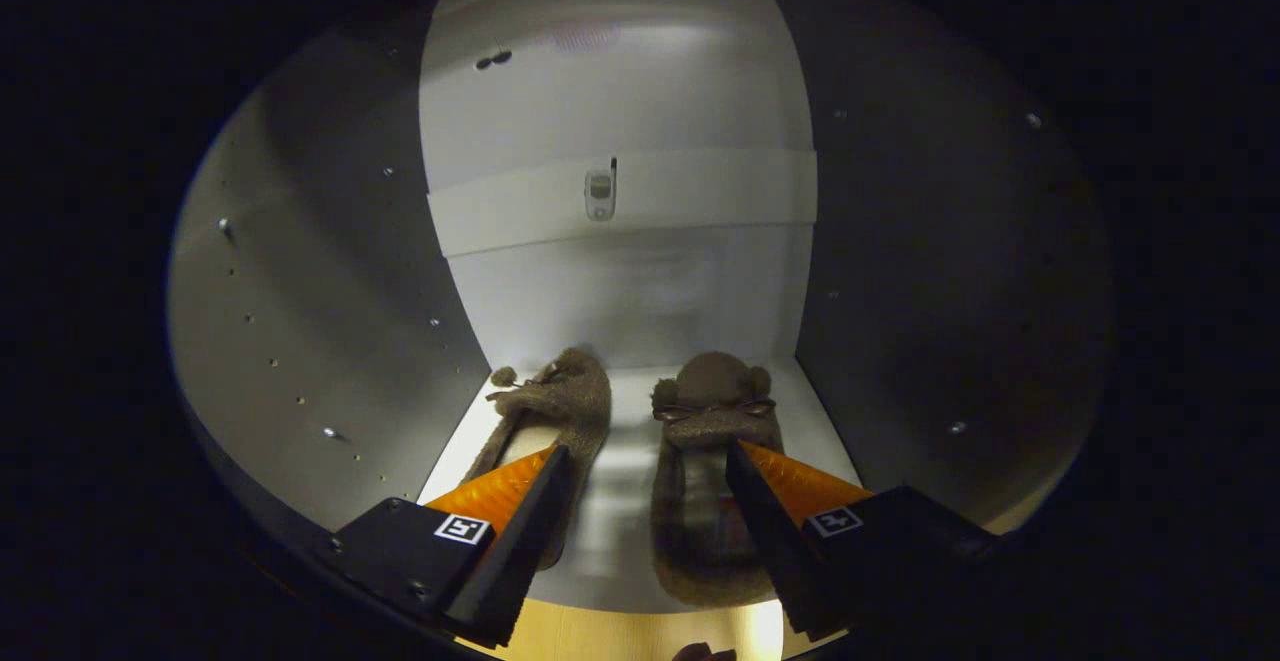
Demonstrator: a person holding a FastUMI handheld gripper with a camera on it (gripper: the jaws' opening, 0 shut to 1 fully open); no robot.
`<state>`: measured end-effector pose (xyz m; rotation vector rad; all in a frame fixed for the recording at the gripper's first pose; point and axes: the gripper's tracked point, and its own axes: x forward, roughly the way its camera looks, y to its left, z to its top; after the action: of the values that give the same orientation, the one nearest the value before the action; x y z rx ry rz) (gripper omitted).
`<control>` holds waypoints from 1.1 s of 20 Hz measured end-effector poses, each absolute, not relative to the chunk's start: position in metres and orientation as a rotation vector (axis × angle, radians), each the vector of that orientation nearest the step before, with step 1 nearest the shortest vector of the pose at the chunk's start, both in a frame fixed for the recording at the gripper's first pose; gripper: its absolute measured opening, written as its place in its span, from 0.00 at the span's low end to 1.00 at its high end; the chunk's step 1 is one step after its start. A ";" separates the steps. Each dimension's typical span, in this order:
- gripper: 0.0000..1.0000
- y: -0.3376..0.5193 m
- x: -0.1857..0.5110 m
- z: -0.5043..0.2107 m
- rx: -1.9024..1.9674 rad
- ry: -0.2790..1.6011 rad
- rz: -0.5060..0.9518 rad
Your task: Open the shoe cabinet door, grab the shoes and put them into the shoe cabinet, then close the shoe cabinet door.
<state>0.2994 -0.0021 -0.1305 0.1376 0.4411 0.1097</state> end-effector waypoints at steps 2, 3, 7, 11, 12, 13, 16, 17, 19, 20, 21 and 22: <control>0.99 -0.004 0.282 -0.109 0.137 0.377 0.114; 0.99 -0.005 0.272 -0.098 0.134 0.346 0.113; 0.99 -0.006 0.221 -0.061 0.128 0.215 0.097; 0.99 -0.010 0.150 -0.048 0.087 0.151 0.095; 0.98 -0.010 0.132 -0.046 0.086 0.140 0.100; 0.98 -0.009 0.114 -0.044 0.092 0.135 0.105; 0.98 -0.010 0.054 -0.038 0.101 0.120 0.133; 0.98 -0.012 0.034 -0.035 0.102 0.107 0.139; 0.98 -0.013 -0.004 -0.034 0.134 0.098 0.155; 0.98 -0.014 -0.023 -0.035 0.157 0.099 0.160; 0.98 -0.019 -0.041 -0.036 0.173 0.098 0.163; 0.98 -0.025 -0.057 -0.039 0.181 0.098 0.162</control>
<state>-0.0565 -0.0250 -0.0388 0.1807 0.0979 0.1618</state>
